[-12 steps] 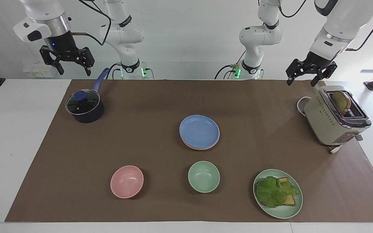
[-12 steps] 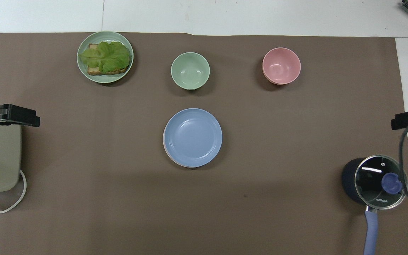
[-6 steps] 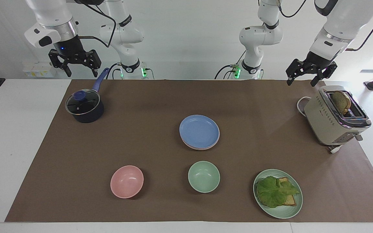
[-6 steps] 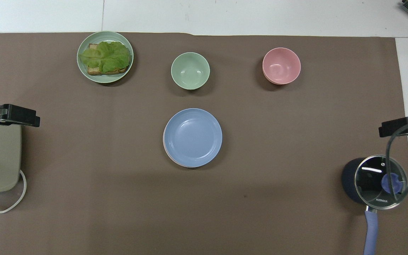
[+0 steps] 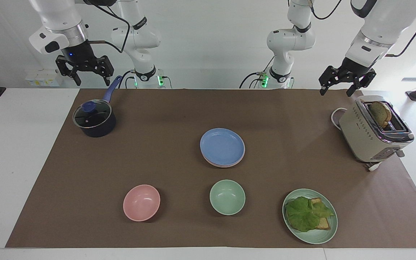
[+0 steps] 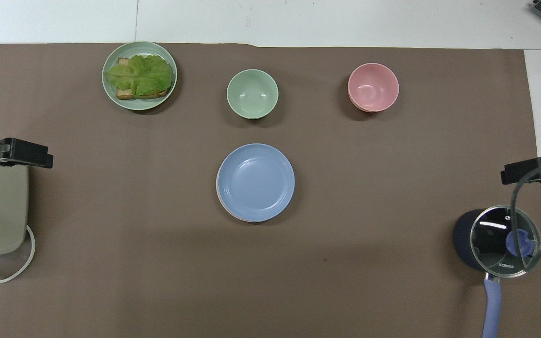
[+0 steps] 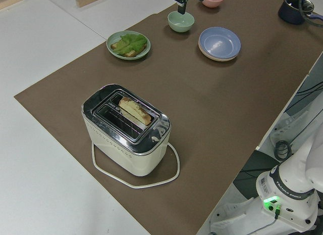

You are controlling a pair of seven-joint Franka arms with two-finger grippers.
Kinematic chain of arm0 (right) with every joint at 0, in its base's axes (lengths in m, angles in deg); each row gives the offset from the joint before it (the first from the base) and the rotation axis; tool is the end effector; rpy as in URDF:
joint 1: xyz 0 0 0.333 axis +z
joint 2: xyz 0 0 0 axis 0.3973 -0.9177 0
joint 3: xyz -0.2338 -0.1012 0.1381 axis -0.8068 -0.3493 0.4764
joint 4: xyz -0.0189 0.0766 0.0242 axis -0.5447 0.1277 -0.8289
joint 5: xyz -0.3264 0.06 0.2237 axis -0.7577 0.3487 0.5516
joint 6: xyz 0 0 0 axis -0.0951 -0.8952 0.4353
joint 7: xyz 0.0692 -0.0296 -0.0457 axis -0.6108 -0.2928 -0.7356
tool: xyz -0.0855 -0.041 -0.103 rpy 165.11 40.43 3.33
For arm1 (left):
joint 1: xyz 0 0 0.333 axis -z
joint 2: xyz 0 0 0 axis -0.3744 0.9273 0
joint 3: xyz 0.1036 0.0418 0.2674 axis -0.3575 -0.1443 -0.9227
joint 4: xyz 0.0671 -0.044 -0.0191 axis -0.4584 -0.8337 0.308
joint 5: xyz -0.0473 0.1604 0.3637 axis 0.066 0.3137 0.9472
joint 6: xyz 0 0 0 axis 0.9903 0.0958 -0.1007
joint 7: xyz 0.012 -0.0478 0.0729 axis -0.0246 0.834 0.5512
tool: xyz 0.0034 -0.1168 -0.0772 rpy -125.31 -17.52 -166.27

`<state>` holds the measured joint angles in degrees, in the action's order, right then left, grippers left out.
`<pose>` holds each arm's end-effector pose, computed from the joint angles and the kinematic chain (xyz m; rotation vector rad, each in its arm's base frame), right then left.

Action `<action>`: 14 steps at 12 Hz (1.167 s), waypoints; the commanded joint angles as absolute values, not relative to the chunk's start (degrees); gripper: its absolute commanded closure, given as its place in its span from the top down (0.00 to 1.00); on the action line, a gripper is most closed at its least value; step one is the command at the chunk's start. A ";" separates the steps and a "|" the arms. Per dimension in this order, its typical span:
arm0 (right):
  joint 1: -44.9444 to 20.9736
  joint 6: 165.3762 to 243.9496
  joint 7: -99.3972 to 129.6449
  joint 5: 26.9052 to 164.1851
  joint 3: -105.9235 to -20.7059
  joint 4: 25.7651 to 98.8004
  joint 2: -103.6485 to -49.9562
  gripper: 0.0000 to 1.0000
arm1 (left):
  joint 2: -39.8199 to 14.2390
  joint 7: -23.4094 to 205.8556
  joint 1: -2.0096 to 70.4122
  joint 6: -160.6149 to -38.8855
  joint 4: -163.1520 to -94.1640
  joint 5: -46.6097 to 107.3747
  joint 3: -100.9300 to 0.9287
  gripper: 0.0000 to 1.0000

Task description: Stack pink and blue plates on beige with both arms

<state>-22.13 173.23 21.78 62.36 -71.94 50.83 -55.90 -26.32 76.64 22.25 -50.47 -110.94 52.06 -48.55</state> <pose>0.5259 -0.0085 0.5957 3.0987 0.0303 -0.0164 0.5404 -0.0549 0.5867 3.0818 -0.1069 0.0271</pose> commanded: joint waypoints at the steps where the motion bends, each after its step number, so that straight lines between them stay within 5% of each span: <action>1: -22.62 171.80 21.01 62.67 -71.83 49.95 -56.09 1.00 | -26.54 76.22 21.72 -49.87 -111.13 53.06 -48.19 1.00; 14: -22.44 170.91 21.01 63.46 -71.83 50.90 -55.40 1.00 | -26.54 76.22 21.72 -49.87 -111.13 53.06 -48.19 1.00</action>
<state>-22.13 171.50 21.78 62.80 -71.94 50.54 -55.93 -26.32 76.64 22.25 -50.47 -110.94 52.06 -48.55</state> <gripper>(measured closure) 0.000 0.000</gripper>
